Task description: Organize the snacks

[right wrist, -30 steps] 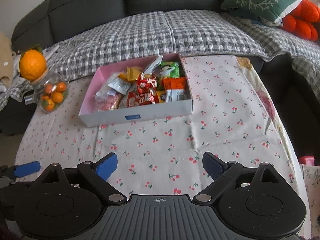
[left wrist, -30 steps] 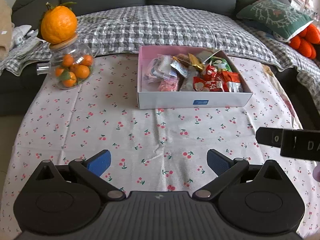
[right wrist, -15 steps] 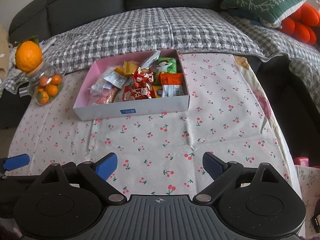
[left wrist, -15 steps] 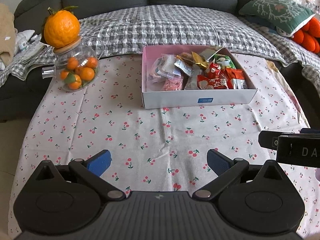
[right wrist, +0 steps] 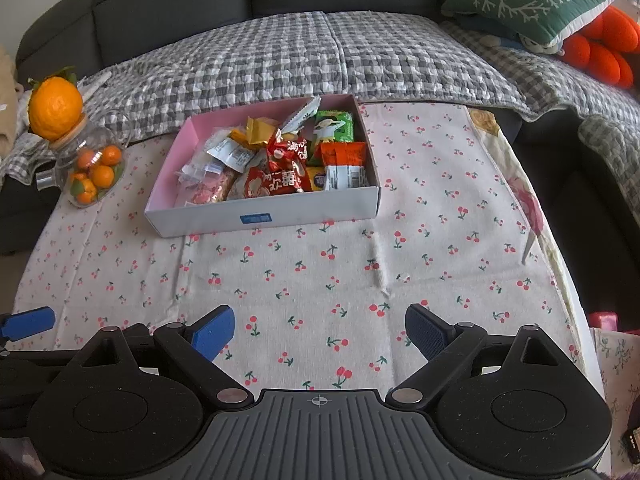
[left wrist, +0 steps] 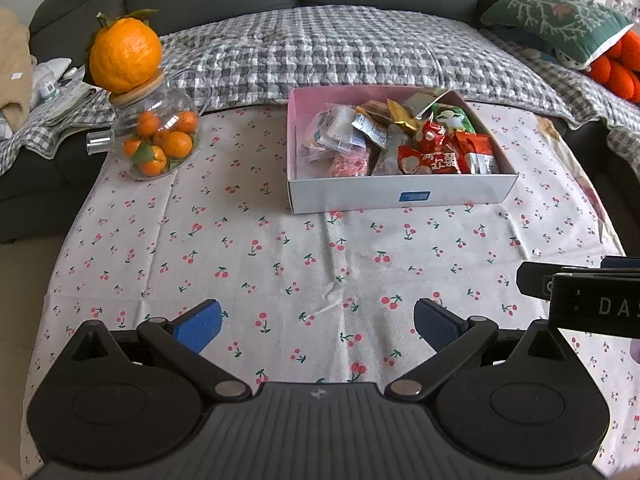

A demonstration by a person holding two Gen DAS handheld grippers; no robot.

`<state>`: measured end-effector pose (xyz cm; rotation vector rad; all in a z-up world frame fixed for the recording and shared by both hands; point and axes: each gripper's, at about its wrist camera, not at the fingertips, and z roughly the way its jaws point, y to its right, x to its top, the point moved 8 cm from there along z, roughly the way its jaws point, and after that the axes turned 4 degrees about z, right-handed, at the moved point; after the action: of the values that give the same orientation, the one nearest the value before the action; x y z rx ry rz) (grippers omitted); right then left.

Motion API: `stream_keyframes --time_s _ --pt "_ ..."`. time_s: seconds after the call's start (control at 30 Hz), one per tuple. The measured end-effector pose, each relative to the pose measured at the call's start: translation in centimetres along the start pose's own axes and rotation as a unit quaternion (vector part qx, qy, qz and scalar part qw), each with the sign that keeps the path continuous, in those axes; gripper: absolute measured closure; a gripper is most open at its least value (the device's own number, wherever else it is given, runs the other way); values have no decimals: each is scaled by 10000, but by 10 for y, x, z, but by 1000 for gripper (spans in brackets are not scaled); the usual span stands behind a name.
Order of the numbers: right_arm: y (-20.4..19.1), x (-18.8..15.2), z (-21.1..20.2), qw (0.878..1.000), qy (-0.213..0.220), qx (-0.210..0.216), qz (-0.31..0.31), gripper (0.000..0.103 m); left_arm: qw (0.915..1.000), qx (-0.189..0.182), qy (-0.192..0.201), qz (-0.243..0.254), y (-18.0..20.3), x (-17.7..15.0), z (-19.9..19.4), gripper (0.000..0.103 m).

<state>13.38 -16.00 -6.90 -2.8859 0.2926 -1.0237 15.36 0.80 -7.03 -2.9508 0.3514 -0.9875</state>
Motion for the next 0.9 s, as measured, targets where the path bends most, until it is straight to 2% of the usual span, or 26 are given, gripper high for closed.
stream_keyframes --time_s 0.9 --pt "1 -1 1 10000 -3 -2 14 9 10000 10 1 -11 0 1 -1 1"
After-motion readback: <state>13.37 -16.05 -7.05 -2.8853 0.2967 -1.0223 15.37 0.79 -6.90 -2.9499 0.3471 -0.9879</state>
